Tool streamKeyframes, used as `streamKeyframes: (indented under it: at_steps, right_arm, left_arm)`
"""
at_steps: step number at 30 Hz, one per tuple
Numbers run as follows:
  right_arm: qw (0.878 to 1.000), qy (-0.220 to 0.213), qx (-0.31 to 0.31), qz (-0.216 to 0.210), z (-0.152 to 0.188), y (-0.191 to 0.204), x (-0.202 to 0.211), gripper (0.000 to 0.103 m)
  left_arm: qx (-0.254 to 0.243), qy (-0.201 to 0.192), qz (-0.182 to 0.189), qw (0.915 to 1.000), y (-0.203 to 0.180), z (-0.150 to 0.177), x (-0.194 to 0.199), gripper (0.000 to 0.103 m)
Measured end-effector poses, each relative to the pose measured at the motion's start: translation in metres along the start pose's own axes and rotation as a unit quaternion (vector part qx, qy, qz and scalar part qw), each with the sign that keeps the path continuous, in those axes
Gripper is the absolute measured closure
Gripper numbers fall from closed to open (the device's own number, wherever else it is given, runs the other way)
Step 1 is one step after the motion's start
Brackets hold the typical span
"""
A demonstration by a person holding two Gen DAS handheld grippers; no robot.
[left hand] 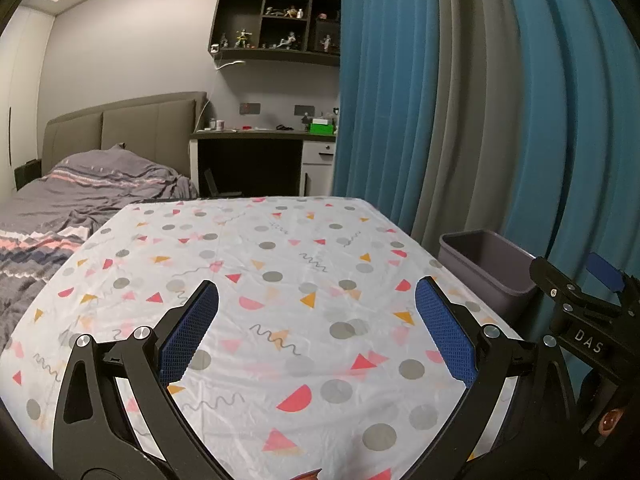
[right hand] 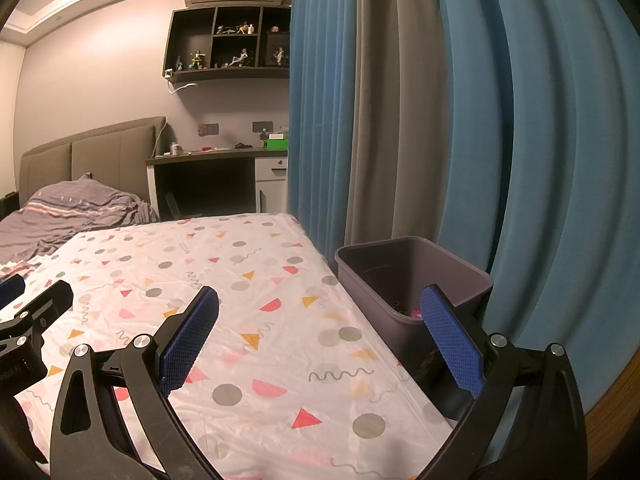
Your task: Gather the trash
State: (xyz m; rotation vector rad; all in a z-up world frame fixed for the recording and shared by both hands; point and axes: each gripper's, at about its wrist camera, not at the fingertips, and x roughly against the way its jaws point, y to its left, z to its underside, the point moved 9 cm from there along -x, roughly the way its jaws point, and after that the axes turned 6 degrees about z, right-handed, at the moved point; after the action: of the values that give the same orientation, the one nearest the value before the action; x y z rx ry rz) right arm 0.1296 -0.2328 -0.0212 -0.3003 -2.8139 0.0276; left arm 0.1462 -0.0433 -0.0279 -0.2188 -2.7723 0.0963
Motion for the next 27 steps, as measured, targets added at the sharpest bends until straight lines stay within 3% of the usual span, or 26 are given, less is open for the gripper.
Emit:
streamKeyframes:
  at_steps: [27]
  right_arm:
    - [1.0, -0.001, -0.001, -0.001, -0.0011, 0.0027, 0.0002, 0.006]
  left_arm:
    - [0.002, -0.001, 0.002, 1.0, -0.0087, -0.0033, -0.0033, 0.006]
